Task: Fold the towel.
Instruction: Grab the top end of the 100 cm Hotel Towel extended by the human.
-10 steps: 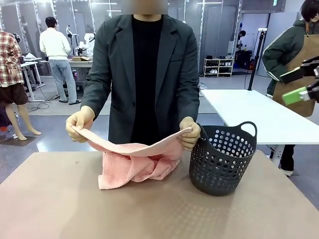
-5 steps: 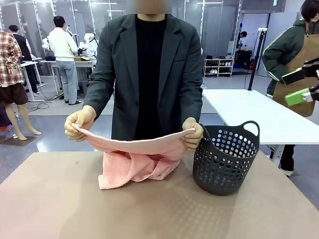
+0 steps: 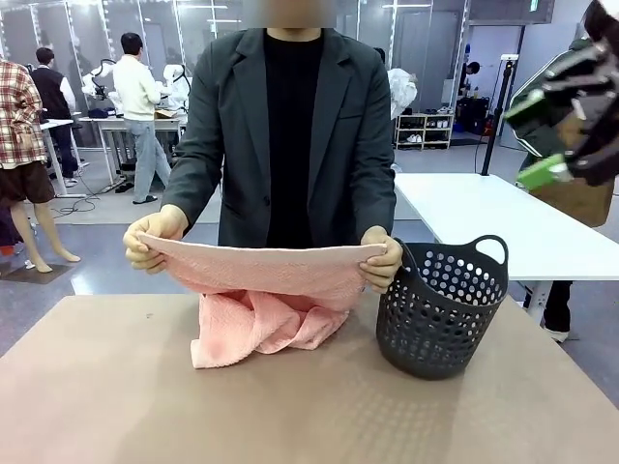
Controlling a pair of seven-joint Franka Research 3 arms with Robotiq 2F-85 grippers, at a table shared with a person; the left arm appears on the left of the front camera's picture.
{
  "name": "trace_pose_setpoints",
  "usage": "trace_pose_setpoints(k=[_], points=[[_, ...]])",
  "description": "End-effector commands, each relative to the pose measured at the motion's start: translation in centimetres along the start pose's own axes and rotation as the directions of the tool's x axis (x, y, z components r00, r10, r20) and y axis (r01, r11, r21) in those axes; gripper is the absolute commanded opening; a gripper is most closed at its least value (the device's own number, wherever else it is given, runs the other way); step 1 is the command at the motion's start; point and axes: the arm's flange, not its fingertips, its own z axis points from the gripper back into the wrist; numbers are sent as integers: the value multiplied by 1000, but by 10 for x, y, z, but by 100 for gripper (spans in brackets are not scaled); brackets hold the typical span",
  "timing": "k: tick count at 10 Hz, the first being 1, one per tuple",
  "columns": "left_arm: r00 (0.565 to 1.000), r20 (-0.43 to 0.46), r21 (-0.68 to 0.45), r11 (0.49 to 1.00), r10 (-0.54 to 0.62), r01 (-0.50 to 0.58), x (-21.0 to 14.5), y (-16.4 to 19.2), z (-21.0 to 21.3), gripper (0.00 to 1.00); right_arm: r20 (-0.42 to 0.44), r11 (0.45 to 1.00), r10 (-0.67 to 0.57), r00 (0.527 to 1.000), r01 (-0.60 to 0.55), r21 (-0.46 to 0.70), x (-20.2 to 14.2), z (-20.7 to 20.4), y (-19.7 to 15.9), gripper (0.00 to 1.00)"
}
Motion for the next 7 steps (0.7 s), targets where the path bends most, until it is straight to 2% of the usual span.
trace_pose_setpoints(k=[1, 4, 6, 7], points=[[991, -120, -51, 998, -51, 45, 46, 38, -28, 100, -108, 990, 137, 985, -138, -4, 35, -45, -13, 100], [985, -138, -116, 989, -107, 91, 100, 52, -92, 100, -172, 973, 231, 958, -223, 61, 74, -108, -15, 100], [981, -153, -133, 986, -122, 102, 111, 53, -127, 100, -213, 969, 242, 947, -228, 91, 81, -138, -12, 100], [981, -150, -130, 986, -122, 103, 114, 56, -140, 100, -265, 975, 218, 939, -202, 89, 83, -153, -11, 100]])
